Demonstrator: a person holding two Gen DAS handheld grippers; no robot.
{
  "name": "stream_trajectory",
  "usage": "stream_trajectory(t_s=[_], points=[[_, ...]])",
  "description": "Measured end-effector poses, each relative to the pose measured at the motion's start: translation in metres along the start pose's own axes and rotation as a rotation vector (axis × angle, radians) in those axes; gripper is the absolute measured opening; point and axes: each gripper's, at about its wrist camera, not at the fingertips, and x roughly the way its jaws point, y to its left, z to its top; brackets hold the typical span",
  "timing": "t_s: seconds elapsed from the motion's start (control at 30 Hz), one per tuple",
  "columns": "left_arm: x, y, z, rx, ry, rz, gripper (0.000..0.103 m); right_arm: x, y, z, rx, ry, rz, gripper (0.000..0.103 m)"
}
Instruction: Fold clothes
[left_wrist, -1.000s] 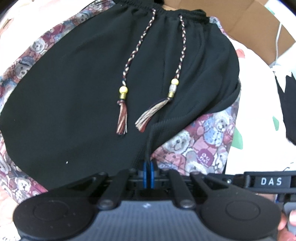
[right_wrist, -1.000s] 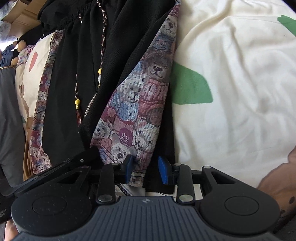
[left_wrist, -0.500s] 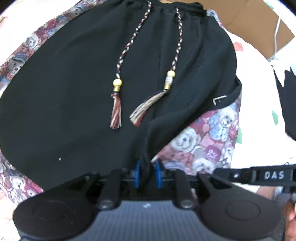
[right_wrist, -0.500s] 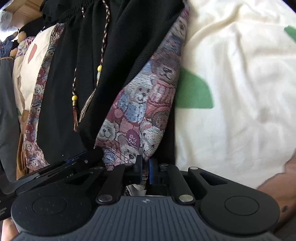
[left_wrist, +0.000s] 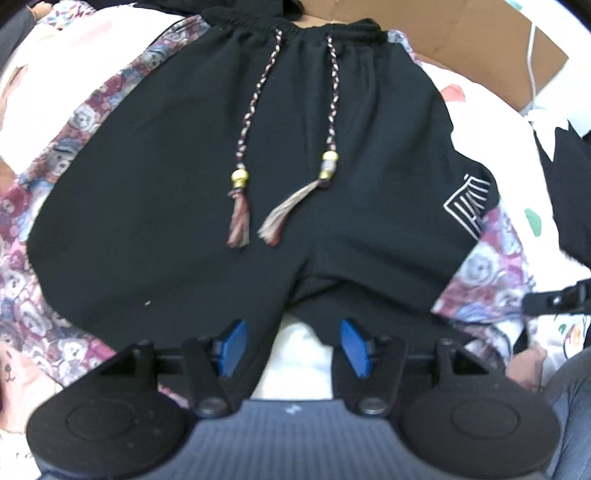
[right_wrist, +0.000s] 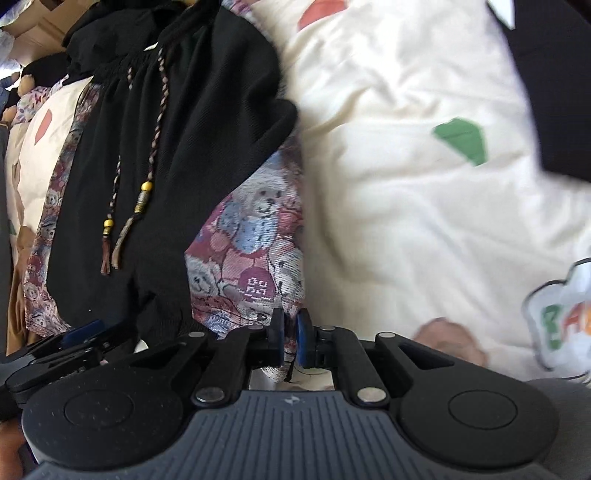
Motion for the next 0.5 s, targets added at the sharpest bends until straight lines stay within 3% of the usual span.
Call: stream_trajectory(t_s=[0.17, 0.23, 0.33, 0.5], points=[[0.001, 0.004, -0.019, 0.006, 0.017, 0.013, 0.061, -0.006, -0.013, -0.007, -0.050, -0.002, -0.074, 0.001], [0.004, -0.009, -0.013, 0.003, 0.018, 0.026, 0.061, -0.008, -0.021, -0.009, -0.047, -0.007, -0.071, 0.001], [-0.023, -0.048, 0.017, -0.012, 0.024, 0.037, 0.061, -0.008, -0.028, -0.009, -0.050, -0.010, -0.047, 0.001], [-0.009, -0.059, 0.009, -0.009, 0.031, 0.039, 0.064, -0.003, -0.030, -0.004, -0.063, -0.002, -0.029, 0.001]])
